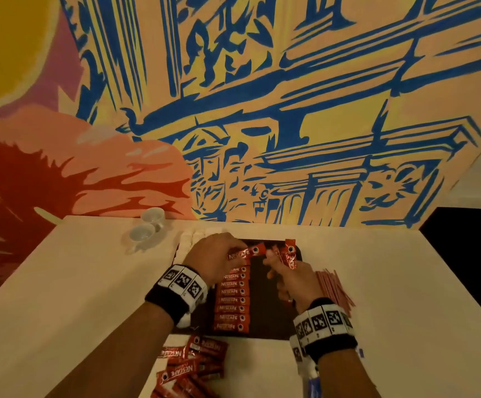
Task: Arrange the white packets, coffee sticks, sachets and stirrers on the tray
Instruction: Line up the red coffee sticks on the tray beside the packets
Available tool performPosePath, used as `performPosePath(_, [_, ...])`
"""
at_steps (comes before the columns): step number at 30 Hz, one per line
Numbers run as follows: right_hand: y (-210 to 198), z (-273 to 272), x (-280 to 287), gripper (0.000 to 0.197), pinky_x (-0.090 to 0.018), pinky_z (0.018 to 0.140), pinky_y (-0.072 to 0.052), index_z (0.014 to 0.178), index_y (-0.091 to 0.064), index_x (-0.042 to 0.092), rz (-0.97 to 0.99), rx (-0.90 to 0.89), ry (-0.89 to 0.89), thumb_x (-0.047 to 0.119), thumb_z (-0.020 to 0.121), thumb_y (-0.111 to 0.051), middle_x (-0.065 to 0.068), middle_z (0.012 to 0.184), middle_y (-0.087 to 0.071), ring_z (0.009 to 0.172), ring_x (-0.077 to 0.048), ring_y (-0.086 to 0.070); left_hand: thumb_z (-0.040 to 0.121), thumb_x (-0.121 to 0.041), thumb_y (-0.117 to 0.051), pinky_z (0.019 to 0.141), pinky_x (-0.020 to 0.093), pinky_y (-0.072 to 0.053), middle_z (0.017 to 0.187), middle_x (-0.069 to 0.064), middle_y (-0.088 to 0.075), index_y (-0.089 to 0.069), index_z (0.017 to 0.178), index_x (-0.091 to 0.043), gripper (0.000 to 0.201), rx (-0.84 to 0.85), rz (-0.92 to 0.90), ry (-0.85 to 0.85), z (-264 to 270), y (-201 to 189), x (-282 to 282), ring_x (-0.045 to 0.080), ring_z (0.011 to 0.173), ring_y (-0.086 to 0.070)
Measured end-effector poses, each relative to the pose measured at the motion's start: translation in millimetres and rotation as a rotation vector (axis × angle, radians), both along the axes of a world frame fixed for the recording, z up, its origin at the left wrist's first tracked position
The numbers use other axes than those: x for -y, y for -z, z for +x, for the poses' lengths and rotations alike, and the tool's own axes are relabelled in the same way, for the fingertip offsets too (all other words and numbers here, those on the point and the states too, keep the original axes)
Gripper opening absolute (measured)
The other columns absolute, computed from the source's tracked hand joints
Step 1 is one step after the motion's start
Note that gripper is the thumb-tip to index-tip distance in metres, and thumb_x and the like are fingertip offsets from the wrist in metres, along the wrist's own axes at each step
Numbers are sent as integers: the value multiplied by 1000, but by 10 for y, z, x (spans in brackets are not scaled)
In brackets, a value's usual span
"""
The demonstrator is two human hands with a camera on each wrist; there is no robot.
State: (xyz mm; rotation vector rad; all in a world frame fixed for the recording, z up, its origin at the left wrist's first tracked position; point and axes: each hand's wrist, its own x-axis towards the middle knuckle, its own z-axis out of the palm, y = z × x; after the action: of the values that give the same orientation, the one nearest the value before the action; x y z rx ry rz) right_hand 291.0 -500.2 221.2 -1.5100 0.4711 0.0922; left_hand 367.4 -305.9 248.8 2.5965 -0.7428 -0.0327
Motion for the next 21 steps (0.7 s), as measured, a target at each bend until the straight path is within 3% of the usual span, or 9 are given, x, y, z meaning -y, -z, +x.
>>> performPosePath(4, [160,127,97,48,-21,44,-36,103,-74,16,-6,-70,63,60,92,-60,-2,78,-63,48,-7,-47,87,-39,-74,92,35,-51,103,-16,-65,-64,123,-33,38,-131,3,-163,530,217,-28,12,99,-61])
performPosePath(8, [305,269,190,52,-21,44,-34,107,-71,12,54,-127,82,60,94,-57,-3,76,-59,47,-7,-44,85,-41,-76,86,32,-50,105,-12,-67,-66,116,-31,35,-188,89,-245,1051,494,78,14,101,-62])
performPosePath(14, [519,468,269,50,-21,42,-35,106,-71,12,58,-194,112,59,95,-56,-3,75,-60,49,-8,-46,91,-40,-69,101,37,-44,126,-2,-60,-65,121,-28,33,-167,371,-148,1561,984,384,23,118,-55])
performPosePath(19, [703,525,310,47,-21,42,-34,105,-71,10,72,-212,115,55,96,-59,1,66,-58,47,-8,-46,90,-35,-68,111,47,-33,126,2,-61,-67,115,-28,26,-161,493,-85,1804,1378,588,31,126,-48])
performPosePath(21, [755,526,328,46,-21,42,-34,105,-70,9,79,-205,116,53,96,-59,1,65,-57,47,-7,-45,89,-28,-66,110,48,-34,121,3,-62,-68,111,-27,22,-156,528,-64,1857,1482,652,31,124,-48])
